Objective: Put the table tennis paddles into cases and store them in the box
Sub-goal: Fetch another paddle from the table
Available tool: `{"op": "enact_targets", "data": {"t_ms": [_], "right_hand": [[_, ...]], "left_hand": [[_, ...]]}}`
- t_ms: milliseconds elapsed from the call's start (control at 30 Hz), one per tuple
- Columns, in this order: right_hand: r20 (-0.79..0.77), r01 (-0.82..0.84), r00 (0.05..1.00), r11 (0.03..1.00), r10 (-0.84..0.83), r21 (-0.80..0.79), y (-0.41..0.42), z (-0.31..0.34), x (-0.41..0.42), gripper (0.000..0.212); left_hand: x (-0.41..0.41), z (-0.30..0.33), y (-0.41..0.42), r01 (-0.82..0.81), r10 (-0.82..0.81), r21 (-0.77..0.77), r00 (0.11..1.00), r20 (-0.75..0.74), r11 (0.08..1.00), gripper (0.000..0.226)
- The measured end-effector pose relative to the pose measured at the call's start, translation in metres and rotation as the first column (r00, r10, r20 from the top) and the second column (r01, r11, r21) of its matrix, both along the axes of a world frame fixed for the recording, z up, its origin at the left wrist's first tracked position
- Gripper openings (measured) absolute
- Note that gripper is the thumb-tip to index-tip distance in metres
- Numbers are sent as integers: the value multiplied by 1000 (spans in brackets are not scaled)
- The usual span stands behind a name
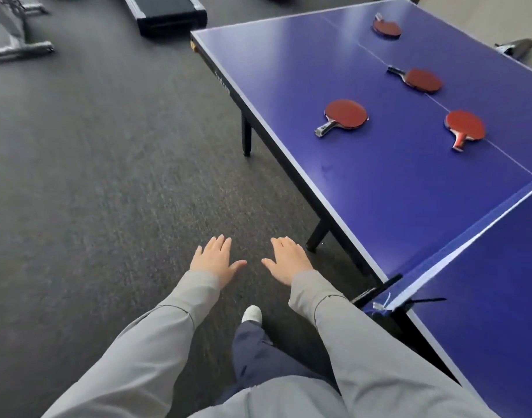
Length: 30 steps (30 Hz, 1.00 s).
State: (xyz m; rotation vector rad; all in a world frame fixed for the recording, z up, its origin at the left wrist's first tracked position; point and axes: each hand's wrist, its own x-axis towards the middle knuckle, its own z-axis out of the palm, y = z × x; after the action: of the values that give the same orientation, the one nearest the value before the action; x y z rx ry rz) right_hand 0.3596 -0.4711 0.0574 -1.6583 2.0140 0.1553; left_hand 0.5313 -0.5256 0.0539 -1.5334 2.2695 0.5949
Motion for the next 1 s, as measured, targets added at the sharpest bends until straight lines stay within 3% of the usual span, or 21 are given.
{"op": "enact_targets", "data": {"t_ms": [467,700,1000], "right_hand": [[70,310,948,951,-309,-6,-139,2,-105,59],[47,538,842,843,-538,10,-185,-9,-155,58],[35,782,623,622,-782,-18,-225,-2,-206,62]], "left_hand": [[-120,7,-190,240,-240,-31,971,3,970,78],[-195,1,-278,414,-416,-36,905,-92,909,77],[-291,13,-379,563,-567,-70,810,-149,824,76]]}}
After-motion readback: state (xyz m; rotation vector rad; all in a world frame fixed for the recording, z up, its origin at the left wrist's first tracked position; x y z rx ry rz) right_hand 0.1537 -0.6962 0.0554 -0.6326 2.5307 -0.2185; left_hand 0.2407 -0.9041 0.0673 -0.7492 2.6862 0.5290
